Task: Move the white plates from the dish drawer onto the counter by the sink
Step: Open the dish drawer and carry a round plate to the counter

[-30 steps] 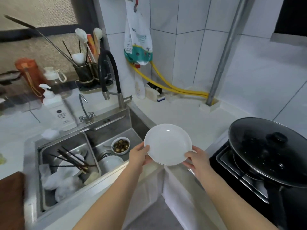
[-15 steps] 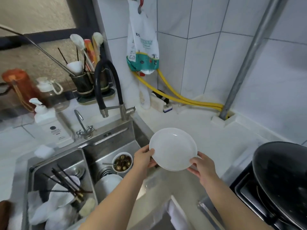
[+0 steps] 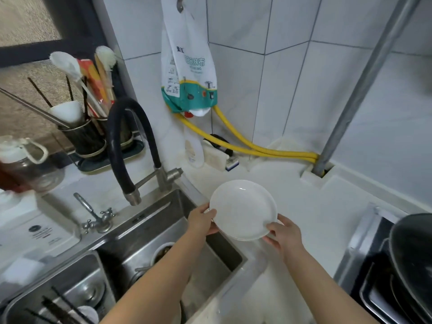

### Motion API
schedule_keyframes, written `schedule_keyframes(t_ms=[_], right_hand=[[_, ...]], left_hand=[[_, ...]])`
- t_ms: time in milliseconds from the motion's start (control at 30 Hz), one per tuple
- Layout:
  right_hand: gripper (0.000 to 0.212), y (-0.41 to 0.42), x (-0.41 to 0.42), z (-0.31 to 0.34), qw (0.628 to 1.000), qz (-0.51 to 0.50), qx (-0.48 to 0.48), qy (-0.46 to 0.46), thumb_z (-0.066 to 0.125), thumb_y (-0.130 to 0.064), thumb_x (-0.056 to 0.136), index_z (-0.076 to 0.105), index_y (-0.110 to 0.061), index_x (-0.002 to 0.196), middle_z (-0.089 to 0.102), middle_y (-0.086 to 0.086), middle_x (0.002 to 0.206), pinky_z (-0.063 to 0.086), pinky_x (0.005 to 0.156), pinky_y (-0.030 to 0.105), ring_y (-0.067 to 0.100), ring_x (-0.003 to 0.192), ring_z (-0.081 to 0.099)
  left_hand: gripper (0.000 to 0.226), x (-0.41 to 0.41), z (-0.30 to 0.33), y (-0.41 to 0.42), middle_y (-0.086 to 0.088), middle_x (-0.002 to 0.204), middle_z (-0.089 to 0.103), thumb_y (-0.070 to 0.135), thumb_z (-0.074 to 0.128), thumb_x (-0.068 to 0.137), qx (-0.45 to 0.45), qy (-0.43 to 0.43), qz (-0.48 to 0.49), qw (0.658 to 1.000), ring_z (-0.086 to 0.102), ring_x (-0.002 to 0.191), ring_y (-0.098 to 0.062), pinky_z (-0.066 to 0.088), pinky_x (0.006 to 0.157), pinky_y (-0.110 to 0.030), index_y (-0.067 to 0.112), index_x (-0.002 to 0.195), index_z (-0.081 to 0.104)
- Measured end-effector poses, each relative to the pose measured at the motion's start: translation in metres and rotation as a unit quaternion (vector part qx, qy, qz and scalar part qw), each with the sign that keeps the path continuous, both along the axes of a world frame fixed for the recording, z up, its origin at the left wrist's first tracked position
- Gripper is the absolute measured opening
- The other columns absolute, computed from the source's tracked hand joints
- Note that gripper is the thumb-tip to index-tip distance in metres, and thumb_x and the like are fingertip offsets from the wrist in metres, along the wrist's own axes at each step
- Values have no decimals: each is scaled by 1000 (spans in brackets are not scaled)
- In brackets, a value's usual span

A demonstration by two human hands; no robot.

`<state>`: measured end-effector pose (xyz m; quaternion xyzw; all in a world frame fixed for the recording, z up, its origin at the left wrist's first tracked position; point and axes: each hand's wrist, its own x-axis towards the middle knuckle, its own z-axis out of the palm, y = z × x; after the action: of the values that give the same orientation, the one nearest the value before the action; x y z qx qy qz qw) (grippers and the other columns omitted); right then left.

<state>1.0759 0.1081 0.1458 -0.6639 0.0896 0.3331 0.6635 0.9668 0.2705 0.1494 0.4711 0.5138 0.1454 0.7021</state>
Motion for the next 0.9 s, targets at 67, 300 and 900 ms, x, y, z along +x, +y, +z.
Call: schedule_keyframes(t_ms=[67,300,900], right_hand=[[47,9,8,-4,1000,2,0,-6,53,9,83,52,-6,127,57,10,110,53,79,40,28,85,61],[30,37,41,-31,997,26,-52,-46,54,3,83,63,-10,109,63,1,86,55,69,39,25,79,63],[29,74,93,-71,997,39,-52,-32,56,9,82,65,-6,106,66,5,87,55,80,40,29,90,63]], left_hand=[[43,9,-5,10,-17,131,58,3,54,93,4,14,1,1000,62,91,-31,56,86,-48,12,135,51],[44,40,-27,31,-17,132,56,3,54,93,4,53,2,999,61,105,-34,56,87,-51,8,136,49],[35,84,-63,64,-16,124,60,3,45,98,10,59,10,998,59,100,-32,56,81,-46,8,131,54]])
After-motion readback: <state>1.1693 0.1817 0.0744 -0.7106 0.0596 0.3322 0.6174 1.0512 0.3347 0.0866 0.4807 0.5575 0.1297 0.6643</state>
